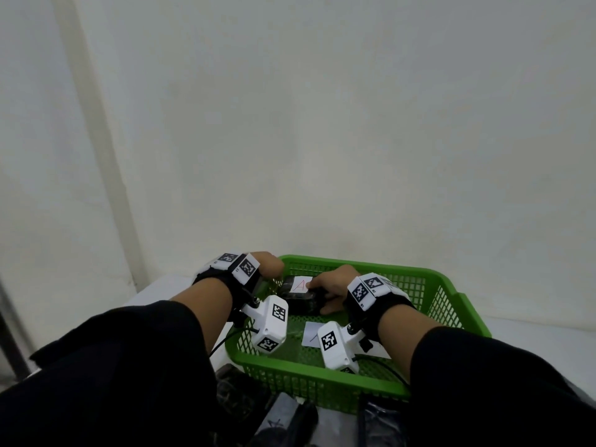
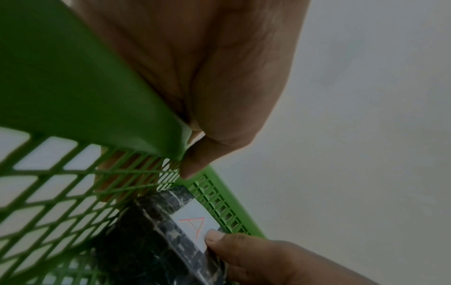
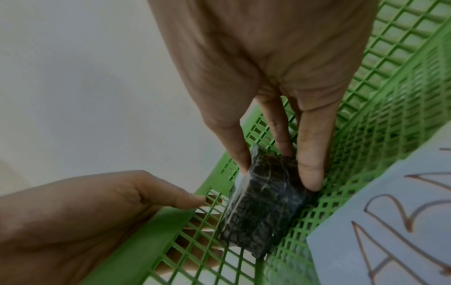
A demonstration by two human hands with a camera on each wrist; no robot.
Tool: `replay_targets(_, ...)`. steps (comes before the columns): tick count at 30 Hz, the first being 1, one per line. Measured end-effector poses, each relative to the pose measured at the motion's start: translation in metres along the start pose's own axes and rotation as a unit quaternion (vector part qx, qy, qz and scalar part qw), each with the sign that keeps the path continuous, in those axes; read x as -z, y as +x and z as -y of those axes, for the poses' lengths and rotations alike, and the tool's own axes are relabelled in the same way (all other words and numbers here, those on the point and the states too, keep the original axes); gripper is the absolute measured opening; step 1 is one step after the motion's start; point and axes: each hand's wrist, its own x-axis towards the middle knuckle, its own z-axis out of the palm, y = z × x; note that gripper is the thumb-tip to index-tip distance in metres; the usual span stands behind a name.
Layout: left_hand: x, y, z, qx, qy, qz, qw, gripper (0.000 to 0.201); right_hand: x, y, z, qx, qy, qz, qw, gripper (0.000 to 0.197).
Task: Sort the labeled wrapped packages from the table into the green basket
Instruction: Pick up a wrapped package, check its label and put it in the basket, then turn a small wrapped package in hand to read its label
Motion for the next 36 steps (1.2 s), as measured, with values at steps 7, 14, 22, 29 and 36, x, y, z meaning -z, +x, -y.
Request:
replay_targets(7, 0.004, -0.012, 0.003, -0.03, 0.011, -0.013, 0.999, 0.04, -0.001, -0.003, 0.005, 0.001, -0.018, -0.005, 1.0, 0.026)
replay_targets(14, 0.011, -0.02, 0.007, -0.025, -0.084, -0.023, 0.996, 0.039, 0.003, -0.001, 0.009, 0.021, -0.1, -0.005, 0.995, 0.032)
replay_targets(22, 0.04, -0.029, 0.019, -0.081, -0.089, -0.07, 0.99, 0.043, 0.03, -0.039, 0.041, 0.106, -0.263, -0.055, 0.957, 0.038)
replay_targets(29, 0.062, -0.089, 0.026, -0.179, -0.001, -0.121, 0.976, 0.066, 0.039, -0.108, 0.054, 0.2, -0.322, -0.077, 0.922, 0.083)
replay_targets(36, 0.044, -0.165, 0.048, -0.249, 0.057, -0.133, 0.957, 0.068, 0.032, -0.172, 0.025, 0.262, -0.335, -0.082, 0.901, 0.098)
